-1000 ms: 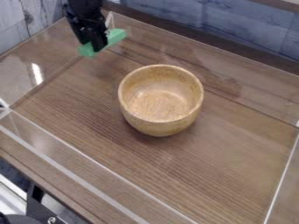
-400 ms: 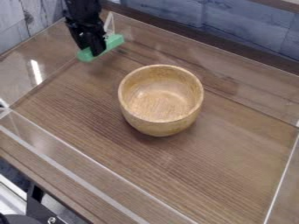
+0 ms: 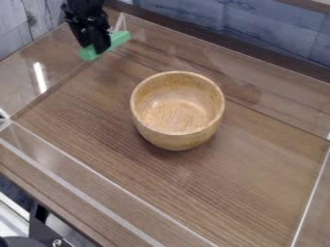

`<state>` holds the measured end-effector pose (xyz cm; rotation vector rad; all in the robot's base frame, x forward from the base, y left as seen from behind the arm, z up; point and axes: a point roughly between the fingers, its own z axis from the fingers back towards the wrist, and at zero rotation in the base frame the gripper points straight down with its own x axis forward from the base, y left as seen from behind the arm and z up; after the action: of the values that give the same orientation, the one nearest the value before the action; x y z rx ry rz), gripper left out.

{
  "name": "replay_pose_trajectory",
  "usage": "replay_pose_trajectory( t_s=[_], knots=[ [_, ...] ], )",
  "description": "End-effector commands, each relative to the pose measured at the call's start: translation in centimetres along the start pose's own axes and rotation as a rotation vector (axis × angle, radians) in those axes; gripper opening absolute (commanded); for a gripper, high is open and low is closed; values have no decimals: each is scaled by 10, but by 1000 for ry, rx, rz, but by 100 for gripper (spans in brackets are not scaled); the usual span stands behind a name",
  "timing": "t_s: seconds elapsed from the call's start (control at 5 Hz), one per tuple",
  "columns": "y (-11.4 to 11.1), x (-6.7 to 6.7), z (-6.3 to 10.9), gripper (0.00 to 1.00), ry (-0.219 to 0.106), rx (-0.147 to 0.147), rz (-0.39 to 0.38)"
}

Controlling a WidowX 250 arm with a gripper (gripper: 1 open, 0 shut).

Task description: Move green stick from inside the wooden bowl to the table next to it

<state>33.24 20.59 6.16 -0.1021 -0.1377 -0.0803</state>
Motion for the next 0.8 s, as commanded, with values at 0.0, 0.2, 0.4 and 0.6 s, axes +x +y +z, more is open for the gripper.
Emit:
replay_pose_trajectory(
  t_s=[0.0,0.2,0.4,0.6],
  knots=[
    [9,12,22,0,-50,38,29],
    [8,5,18,100,-44,31,67],
    [1,-7,22,100,-41,9,30],
    [-4,-15,28,100,-46,-5,-11]
  ],
)
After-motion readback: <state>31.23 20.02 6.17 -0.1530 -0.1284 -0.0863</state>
